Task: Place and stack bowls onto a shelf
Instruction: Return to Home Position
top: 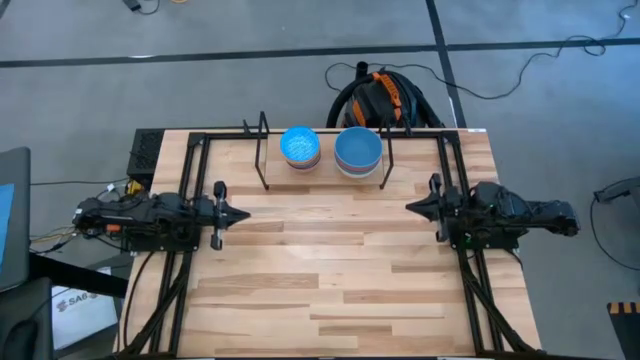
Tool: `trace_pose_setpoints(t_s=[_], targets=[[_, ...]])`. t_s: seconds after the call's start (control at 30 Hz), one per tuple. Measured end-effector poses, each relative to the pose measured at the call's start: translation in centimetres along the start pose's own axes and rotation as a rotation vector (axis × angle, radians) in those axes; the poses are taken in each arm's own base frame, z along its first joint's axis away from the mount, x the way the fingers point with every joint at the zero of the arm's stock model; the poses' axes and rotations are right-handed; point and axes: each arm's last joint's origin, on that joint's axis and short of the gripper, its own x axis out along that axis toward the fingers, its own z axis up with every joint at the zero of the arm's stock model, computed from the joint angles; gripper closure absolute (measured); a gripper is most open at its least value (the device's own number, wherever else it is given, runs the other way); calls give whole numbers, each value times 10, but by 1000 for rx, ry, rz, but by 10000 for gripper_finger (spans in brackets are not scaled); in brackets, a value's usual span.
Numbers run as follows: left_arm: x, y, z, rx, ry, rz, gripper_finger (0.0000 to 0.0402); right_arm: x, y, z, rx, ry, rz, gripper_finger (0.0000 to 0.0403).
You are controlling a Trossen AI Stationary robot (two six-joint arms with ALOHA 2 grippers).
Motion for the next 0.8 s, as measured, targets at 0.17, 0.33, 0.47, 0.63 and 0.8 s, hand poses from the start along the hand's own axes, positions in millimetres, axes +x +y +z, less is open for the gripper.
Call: trace_pose_setpoints(t_s=[0.17, 0.33, 0.47, 0.63, 0.8], targets=[[3, -1, -7, -30, -19, -14, 401, 0, 0, -2, 8, 18, -1, 386], [2, -1, -7, -1, -24, -14, 401, 0, 0, 3, 20, -33, 2, 386], [2, -1, -7, 27, -19, -11, 401, 2, 0, -1, 26, -39, 3, 386], [2, 1, -8, 34, -15, -7, 401, 11, -2, -29, 89, -71, 7, 386], [3, 0, -9, 17, -9, -47, 401, 11, -1, -31, 107, -41, 27, 386]])
